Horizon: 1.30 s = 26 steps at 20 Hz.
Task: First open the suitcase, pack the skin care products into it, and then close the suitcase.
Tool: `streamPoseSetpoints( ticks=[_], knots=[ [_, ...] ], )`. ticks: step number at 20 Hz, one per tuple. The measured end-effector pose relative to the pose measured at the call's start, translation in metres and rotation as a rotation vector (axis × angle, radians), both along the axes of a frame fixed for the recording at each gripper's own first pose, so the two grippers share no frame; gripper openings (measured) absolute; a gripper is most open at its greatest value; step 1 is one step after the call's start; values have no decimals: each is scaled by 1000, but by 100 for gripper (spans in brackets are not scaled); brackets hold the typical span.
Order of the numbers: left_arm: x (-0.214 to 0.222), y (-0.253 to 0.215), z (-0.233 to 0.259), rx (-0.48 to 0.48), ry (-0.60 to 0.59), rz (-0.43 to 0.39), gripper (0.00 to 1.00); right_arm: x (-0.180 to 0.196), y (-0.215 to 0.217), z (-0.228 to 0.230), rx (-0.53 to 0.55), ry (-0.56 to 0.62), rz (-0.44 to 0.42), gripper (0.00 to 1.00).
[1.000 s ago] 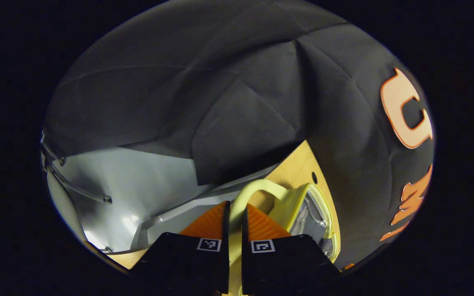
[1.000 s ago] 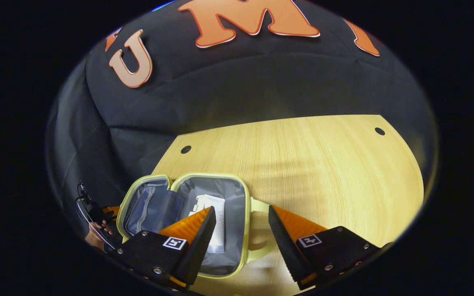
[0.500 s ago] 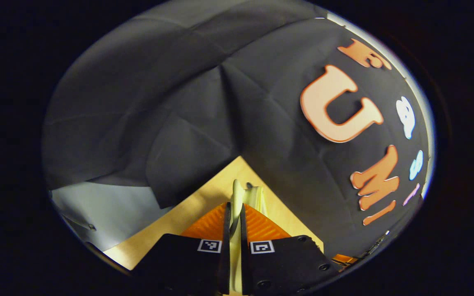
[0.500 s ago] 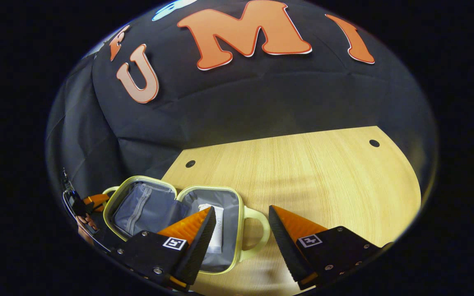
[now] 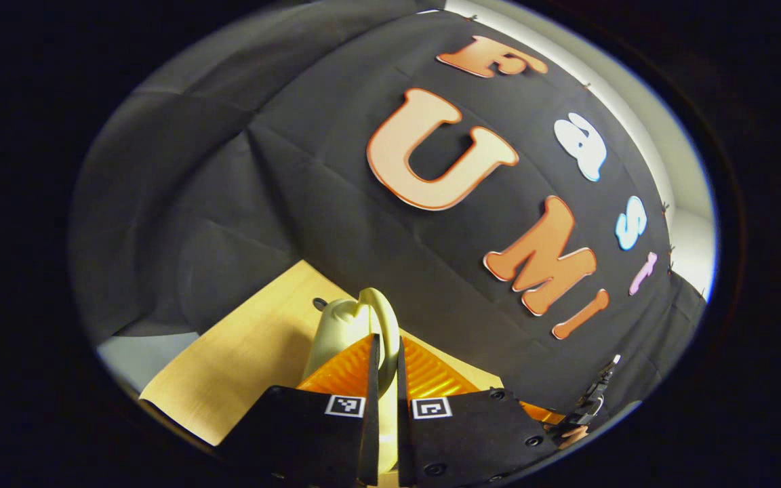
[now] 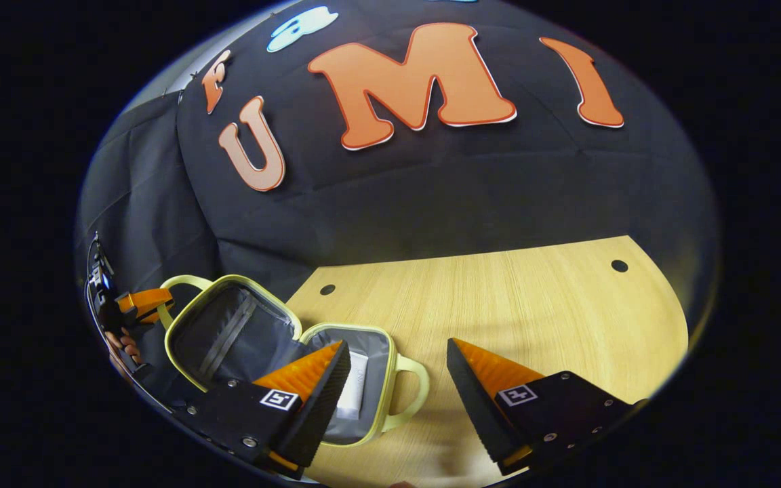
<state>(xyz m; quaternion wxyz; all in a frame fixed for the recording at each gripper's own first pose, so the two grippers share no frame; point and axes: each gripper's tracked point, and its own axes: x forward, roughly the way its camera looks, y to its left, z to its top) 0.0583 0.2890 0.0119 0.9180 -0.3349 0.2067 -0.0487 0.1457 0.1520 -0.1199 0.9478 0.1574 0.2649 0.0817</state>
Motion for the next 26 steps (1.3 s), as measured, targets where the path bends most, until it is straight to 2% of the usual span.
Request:
streamPoseSetpoints(
  ticks=[4, 8, 12, 16, 19, 23, 26],
  knots=[
    [1, -79, 19, 17, -16, -110, 11, -3, -23, 11, 4, -57, 8, 95],
    [8, -161, 15, 21, 4, -237, 11, -8, -53, 6, -3, -58, -9, 95],
    [6, -229, -14, 14, 54, -347, 11, -12, -80, 0, 25, -53, -29, 95],
    [-3, -271, -49, -51, 119, -420, 12, -13, -108, -5, 26, -47, -70, 95],
    [-11, -299, -76, -64, 178, -463, 12, -13, -121, -1, 27, -76, -91, 95],
    [-24, -332, -114, 89, 250, -556, 12, -15, -136, 1, 15, -75, -108, 95],
    [-37, -348, -143, 196, 311, -571, 12, -17, -141, 1, 16, -73, -120, 95]
  ],
)
